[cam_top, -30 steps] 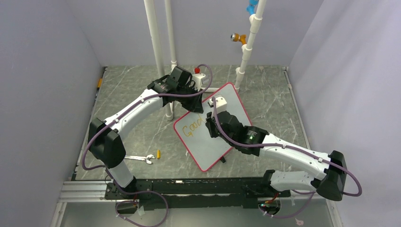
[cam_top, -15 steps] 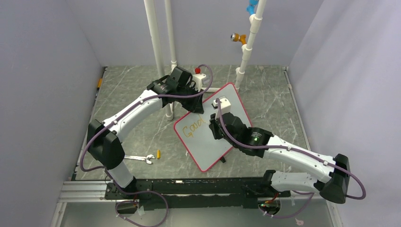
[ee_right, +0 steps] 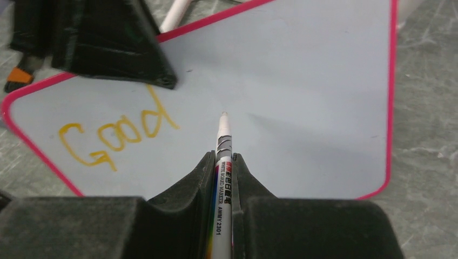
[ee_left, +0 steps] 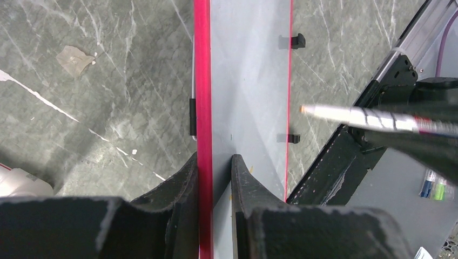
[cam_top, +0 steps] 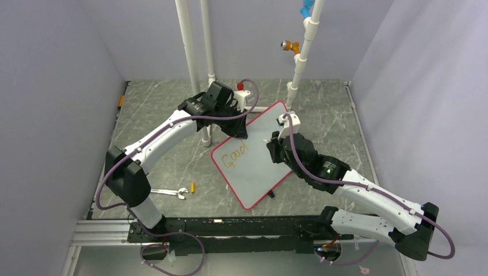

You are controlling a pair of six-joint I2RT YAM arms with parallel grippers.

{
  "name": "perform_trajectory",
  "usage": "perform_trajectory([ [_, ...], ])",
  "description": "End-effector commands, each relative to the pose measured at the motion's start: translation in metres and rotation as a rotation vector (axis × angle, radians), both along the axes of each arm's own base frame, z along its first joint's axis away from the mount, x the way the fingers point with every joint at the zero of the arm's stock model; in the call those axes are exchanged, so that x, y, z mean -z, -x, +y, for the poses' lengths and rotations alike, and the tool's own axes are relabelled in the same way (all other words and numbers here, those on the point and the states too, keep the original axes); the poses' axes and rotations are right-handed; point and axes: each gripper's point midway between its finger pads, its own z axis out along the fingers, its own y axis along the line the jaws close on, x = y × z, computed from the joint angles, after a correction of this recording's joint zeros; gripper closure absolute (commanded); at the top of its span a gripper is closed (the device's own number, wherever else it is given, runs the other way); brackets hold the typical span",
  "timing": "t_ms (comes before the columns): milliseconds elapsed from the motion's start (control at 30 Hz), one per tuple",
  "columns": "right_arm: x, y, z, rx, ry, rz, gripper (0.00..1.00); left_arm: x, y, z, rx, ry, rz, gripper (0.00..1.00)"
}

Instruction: Write a sentence on the whiteboard

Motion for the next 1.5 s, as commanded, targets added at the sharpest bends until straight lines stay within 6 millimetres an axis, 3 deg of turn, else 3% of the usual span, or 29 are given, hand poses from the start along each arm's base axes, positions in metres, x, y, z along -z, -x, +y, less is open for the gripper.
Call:
perform_trajectory([
  [0,-0.004,-0.009,-0.014,-0.002,-0.037,0.004,1.0,0.006,-0.005,0.018,0.004,-0.1,-0.092,1.0],
  [300,-0.007,-0.02,-0.039,0.03,-0.031,-0.007,1.0,0.007,-0.006,0.018,0.005,-0.104,-0.092,1.0],
  [633,-0.007,-0.025,-0.048,0.041,-0.013,-0.012,1.0,0.006,-0.006,0.019,0.002,-0.102,-0.094,1.0],
  [1100,-0.02,-0.043,-0.017,-0.046,-0.06,-0.019,1.0,0.007,-0.004,0.017,0.009,-0.096,-0.085,1.0],
  [1467,-0.022,-0.045,0.016,-0.17,-0.123,-0.009,1.0,0.006,-0.004,0.018,0.008,-0.094,-0.087,1.0],
])
